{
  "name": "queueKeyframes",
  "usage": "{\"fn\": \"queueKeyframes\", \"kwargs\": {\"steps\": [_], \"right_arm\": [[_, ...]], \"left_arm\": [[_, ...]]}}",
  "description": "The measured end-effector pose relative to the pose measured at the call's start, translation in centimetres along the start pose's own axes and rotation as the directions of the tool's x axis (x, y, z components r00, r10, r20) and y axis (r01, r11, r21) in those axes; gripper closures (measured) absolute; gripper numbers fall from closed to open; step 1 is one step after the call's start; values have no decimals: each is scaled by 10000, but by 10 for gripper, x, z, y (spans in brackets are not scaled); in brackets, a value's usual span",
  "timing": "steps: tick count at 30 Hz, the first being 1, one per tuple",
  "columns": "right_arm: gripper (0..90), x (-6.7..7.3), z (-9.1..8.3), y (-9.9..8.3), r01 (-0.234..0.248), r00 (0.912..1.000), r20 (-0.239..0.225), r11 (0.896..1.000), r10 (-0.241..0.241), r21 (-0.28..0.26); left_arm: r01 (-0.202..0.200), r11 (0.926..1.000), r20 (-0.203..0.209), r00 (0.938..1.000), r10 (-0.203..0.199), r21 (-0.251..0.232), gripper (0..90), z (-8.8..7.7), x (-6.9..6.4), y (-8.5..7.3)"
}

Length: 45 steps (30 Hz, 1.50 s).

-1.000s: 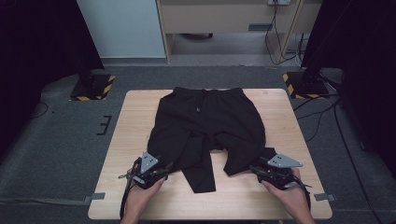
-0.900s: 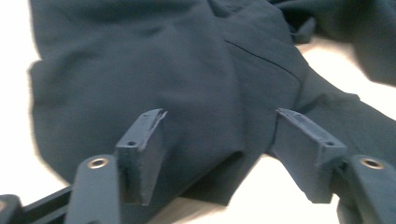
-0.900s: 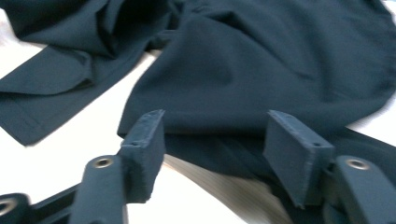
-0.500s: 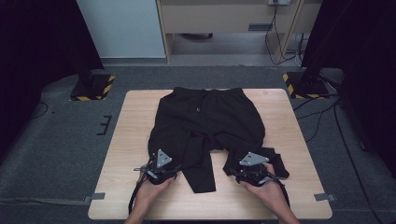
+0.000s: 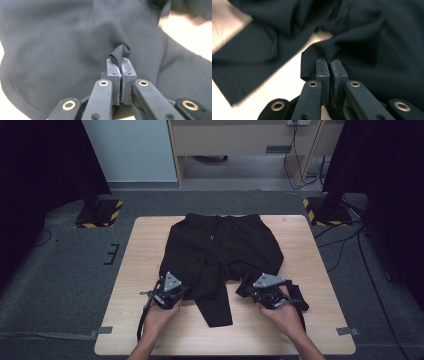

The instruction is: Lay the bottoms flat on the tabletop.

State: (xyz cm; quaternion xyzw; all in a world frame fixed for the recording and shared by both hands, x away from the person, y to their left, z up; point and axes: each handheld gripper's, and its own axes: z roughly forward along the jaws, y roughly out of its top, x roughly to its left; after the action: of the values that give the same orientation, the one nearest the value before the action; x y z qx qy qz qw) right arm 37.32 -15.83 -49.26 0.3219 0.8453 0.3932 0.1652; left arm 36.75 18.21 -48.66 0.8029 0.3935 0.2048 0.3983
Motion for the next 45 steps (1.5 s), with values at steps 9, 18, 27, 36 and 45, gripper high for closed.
{"fn": "queueKeyframes", "kwargs": {"steps": [9,18,27,36,45], "right_arm": [[865,-55,4,45,-389,9962,775,9991,401,-173],[836,-85,45,16,-1553,9791,1428,9857,1448,658],[424,-73,29,15,-1541,9782,1423,9880,1512,98],[229,-47,-16,6,-1426,9700,1904,9882,1508,-565],[533,-38,-40,-38,-1519,9707,1779,9862,1615,-661]], "left_arm": [[418,9974,-163,9990,-428,-585,876,33,28,72],[1048,9944,-345,9939,-1044,112,867,98,49,49],[1355,9899,-398,9897,-1372,-426,565,98,54,34],[1282,9811,-380,9901,-1350,-1453,362,32,29,27],[1045,9831,149,9945,-1035,-1503,354,4,4,-18]]}}
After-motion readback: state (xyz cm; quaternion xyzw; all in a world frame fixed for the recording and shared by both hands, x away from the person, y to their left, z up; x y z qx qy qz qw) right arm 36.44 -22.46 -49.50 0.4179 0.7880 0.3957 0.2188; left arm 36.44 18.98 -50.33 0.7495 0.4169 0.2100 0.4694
